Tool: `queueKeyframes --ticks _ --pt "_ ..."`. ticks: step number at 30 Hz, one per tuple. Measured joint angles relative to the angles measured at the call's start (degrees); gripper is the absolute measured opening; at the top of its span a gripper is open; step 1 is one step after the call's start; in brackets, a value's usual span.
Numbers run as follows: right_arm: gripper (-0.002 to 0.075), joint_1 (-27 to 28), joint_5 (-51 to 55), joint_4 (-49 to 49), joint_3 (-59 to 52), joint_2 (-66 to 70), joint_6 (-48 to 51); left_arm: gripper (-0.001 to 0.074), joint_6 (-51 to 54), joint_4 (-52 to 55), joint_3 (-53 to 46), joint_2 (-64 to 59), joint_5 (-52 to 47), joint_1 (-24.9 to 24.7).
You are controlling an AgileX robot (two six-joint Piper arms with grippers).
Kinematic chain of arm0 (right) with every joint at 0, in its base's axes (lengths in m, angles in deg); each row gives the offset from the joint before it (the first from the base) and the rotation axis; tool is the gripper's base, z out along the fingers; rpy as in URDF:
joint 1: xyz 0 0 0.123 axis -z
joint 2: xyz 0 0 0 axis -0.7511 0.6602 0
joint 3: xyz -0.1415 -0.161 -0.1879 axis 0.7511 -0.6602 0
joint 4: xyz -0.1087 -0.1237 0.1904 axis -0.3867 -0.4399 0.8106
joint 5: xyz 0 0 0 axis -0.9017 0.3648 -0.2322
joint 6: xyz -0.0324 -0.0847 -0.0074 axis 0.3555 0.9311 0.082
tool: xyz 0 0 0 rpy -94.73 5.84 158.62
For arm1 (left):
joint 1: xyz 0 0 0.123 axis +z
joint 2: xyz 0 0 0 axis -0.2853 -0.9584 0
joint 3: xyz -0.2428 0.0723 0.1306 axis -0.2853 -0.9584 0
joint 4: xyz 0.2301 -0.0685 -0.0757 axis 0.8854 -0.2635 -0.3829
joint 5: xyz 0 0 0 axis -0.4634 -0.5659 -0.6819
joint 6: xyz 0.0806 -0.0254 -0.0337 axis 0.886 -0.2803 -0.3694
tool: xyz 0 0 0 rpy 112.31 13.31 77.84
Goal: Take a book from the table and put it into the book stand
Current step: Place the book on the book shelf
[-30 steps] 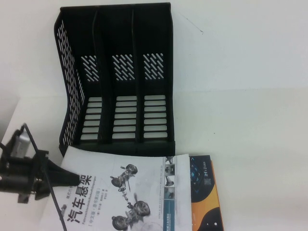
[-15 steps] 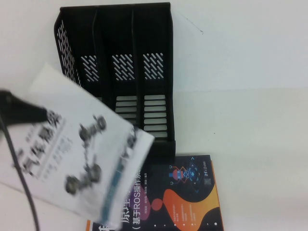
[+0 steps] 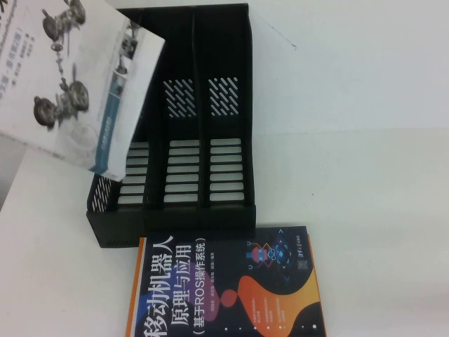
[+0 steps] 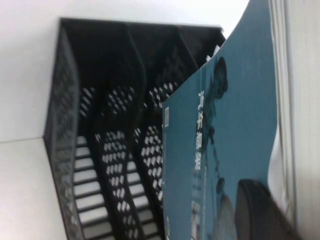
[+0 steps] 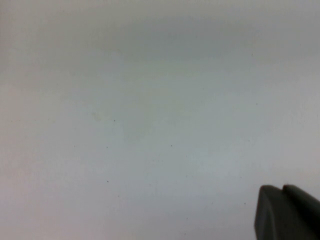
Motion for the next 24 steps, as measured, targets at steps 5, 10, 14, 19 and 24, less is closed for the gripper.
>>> queueKeyframes --ticks 5,10,14,19,24 --pt "-0.0003 0.0 0.0 0.0 0.0 0.0 -0.9 0.0120 -2.3 2.7 4.0 -4.9 0.9 0.0" --pt "-0.0003 0.0 0.0 0.0 0.0 0.0 -1.5 0.0120 -2.9 4.1 4.2 -8.9 4.4 0.0" --pt "-0.0003 0.0 0.1 0.9 0.0 0.0 -1.8 0.0120 -3.6 4.0 4.2 -11.9 6.3 0.0" --pt "-0.0003 0.0 0.1 0.9 0.0 0.0 -2.3 0.0120 -3.7 2.6 4.2 -14.6 8.1 0.0" --pt "-0.0003 0.0 -0.2 1.0 -1.1 0.0 -3.5 0.0120 -4.0 2.0 4.3 -14.9 5.3 0.0"
